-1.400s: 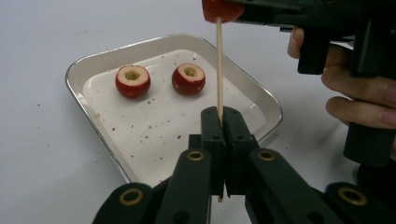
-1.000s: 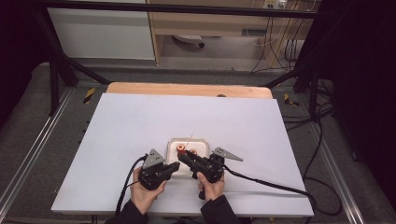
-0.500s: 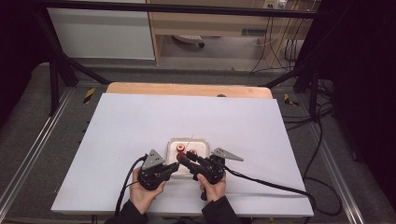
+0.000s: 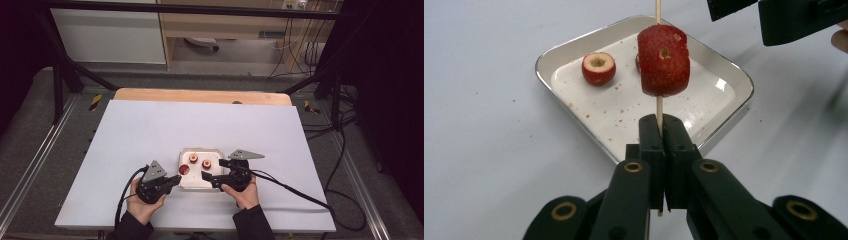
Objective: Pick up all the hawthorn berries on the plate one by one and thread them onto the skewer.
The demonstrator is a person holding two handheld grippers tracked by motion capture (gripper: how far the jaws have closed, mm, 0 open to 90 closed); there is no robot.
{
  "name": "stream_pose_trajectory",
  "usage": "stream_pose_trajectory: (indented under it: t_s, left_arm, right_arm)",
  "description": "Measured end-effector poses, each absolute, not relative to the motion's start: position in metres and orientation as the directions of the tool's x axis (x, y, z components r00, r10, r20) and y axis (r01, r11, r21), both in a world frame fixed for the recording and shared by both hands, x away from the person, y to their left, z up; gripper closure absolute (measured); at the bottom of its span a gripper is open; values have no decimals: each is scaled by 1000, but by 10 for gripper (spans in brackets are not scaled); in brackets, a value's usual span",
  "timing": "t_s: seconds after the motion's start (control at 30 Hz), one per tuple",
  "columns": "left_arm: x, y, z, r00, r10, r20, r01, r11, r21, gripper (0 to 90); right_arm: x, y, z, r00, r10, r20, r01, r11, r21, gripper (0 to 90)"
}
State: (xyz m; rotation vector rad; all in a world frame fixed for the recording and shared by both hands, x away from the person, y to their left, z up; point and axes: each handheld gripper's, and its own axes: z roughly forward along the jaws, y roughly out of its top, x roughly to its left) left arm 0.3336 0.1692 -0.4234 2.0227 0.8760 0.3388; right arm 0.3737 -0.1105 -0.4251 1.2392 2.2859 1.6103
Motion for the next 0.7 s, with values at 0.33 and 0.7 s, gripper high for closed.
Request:
stream_pose_trajectory:
  t_s: [0.33, 0.7]
  left_arm:
    - [332, 187, -428, 717, 692, -79, 460, -384, 801, 884]
    - [330, 198, -430, 727, 682, -76, 456, -397, 797, 884]
  right_arm:
    - [386, -122, -420, -683, 682, 262, 586, 297, 754, 63]
    - [403, -120, -403, -693, 700, 174, 592, 415, 691, 62]
